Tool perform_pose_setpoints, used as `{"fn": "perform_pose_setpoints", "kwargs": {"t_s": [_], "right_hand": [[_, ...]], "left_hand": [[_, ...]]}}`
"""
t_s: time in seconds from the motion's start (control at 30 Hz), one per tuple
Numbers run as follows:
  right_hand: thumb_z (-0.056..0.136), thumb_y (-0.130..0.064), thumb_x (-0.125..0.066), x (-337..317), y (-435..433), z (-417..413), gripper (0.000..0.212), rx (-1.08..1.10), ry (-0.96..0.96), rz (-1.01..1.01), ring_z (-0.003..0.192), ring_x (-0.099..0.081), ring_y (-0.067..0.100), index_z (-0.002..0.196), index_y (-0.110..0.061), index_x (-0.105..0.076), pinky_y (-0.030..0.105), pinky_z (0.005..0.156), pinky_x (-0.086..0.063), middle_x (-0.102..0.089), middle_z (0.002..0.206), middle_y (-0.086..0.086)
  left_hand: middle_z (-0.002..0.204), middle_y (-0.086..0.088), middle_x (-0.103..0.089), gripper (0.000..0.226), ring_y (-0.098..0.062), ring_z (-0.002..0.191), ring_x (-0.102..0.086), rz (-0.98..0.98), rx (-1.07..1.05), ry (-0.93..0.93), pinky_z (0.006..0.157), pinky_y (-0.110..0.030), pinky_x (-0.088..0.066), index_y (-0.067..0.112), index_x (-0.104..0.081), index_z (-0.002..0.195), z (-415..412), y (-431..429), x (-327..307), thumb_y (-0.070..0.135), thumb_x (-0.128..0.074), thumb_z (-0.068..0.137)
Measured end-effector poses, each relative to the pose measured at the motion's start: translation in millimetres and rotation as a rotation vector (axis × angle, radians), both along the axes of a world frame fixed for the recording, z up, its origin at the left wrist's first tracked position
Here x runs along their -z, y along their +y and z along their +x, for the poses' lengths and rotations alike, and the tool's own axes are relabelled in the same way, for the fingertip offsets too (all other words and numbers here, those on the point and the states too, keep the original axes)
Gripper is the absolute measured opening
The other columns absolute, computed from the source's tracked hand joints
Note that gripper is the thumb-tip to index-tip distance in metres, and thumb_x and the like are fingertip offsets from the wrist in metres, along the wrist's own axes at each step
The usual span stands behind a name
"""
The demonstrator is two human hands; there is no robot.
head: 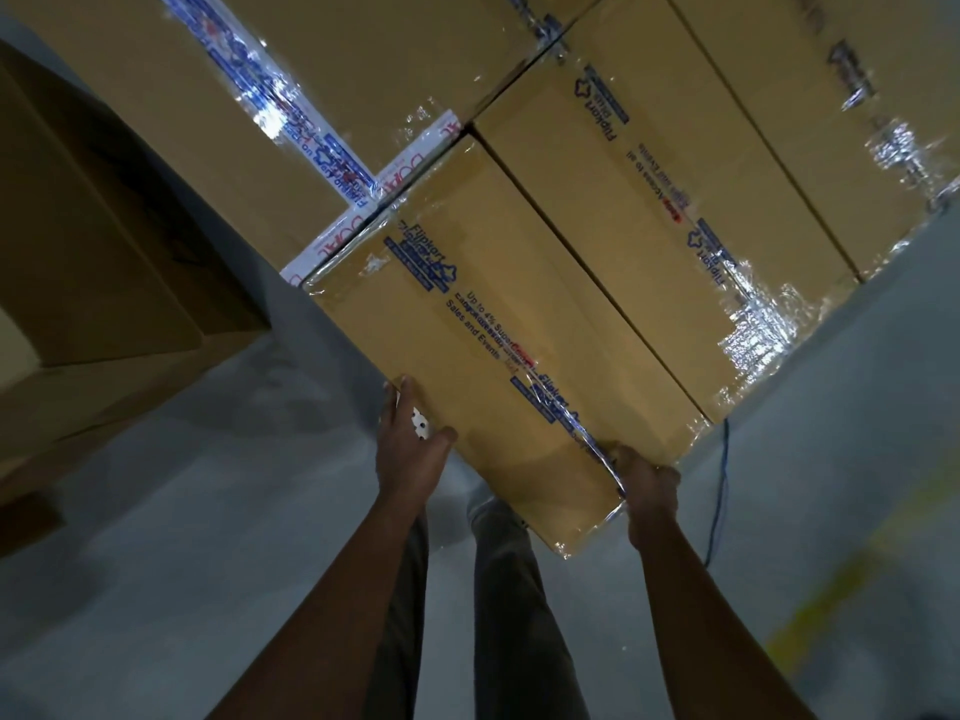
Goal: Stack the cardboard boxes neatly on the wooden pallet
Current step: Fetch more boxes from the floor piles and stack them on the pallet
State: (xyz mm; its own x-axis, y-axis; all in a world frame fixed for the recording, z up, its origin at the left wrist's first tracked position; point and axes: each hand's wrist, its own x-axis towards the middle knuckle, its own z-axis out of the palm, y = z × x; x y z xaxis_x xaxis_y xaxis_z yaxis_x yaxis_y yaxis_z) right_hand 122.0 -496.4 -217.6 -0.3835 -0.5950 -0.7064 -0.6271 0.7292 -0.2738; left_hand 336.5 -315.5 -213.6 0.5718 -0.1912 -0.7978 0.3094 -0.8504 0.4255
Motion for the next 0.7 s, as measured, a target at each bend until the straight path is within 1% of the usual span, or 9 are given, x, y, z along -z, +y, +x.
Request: {"fn": "perform_pose_setpoints", "kwargs": {"t_s": [0.13, 0.23, 0.3, 0.4, 0.47, 0.53, 0.63, 0.7], "right_hand": [[0.087, -0.023, -0.076, -5, 4, -6, 0.048, 0.003, -0.115, -0.013, 0.102, -0.057, 0.027, 0.125, -0.011, -0.048, 0.036, 0.083, -0.045, -0.06, 0.118, 0.006], [0.089, -0.025, -0.075, -3, 9, -16, 0.056, 0.006, -0.186, -0.01, 0.111, -0.058, 0.028, 0.136, -0.012, -0.048, 0.039, 0.086, -0.05, -0.06, 0.128, 0.005], [0.09, -0.025, -0.074, -2, 13, -23, 0.06, -0.003, -0.229, 0.004, 0.119, -0.057, 0.029, 0.142, -0.018, -0.045, 0.047, 0.095, -0.051, -0.057, 0.135, 0.003], [0.088, -0.031, -0.075, -4, 15, -28, 0.063, -0.015, -0.28, 0.013, 0.124, -0.055, 0.028, 0.144, -0.027, -0.045, 0.054, 0.104, -0.047, -0.055, 0.14, 0.0], [0.08, -0.04, -0.078, -7, 15, -29, 0.068, -0.003, -0.291, 0.014, 0.123, -0.057, 0.025, 0.141, -0.035, -0.048, 0.055, 0.106, -0.046, -0.057, 0.139, -0.004], [0.081, -0.04, -0.078, -4, 17, -33, 0.066, 0.009, -0.316, 0.01, 0.122, -0.058, 0.024, 0.14, -0.038, -0.049, 0.055, 0.105, -0.046, -0.058, 0.138, -0.007], [0.084, -0.039, -0.078, 0, 18, -36, 0.064, -0.008, -0.361, -0.014, 0.123, -0.056, 0.021, 0.14, -0.042, -0.047, 0.049, 0.103, -0.048, -0.056, 0.14, -0.01], [0.087, -0.04, -0.077, 2, 16, -37, 0.068, -0.045, -0.364, -0.013, 0.124, -0.054, 0.021, 0.145, -0.038, -0.043, 0.042, 0.098, -0.05, -0.053, 0.143, -0.008]], "left_hand": [[0.17, 0.008, -0.005, 0.093, -0.021, 0.155, -0.013, -0.028, 0.0, 0.001, 0.121, -0.048, -0.026, 0.032, -0.015, 0.162, -1, 4, 0, 0.022, -0.072, 0.089], [0.17, 0.007, -0.004, 0.094, -0.021, 0.155, -0.012, -0.023, -0.005, -0.002, 0.12, -0.046, -0.025, 0.032, -0.016, 0.161, -1, 1, 0, 0.023, -0.073, 0.088], [0.17, 0.007, -0.004, 0.093, -0.021, 0.155, -0.013, -0.015, -0.005, -0.005, 0.119, -0.044, -0.025, 0.032, -0.016, 0.162, -1, -1, -2, 0.023, -0.072, 0.087], [0.17, 0.007, -0.002, 0.091, -0.02, 0.154, -0.015, -0.007, 0.015, -0.011, 0.118, -0.042, -0.026, 0.031, -0.018, 0.162, -1, -3, -5, 0.023, -0.072, 0.089], [0.171, 0.006, -0.001, 0.092, -0.02, 0.155, -0.014, 0.002, 0.037, -0.005, 0.118, -0.041, -0.025, 0.03, -0.017, 0.162, 0, -3, -5, 0.023, -0.072, 0.089], [0.171, 0.005, 0.001, 0.092, -0.019, 0.155, -0.011, 0.005, 0.063, 0.003, 0.119, -0.041, -0.025, 0.029, -0.017, 0.162, 0, -3, -4, 0.023, -0.073, 0.089], [0.171, 0.002, 0.003, 0.092, -0.02, 0.156, -0.008, 0.017, 0.116, -0.009, 0.119, -0.042, -0.025, 0.026, -0.018, 0.162, -3, -2, -5, 0.024, -0.074, 0.089], [0.171, -0.001, 0.004, 0.091, -0.025, 0.155, -0.01, 0.038, 0.159, -0.037, 0.119, -0.044, -0.025, 0.024, -0.019, 0.162, -7, -4, -9, 0.025, -0.074, 0.088]]}}
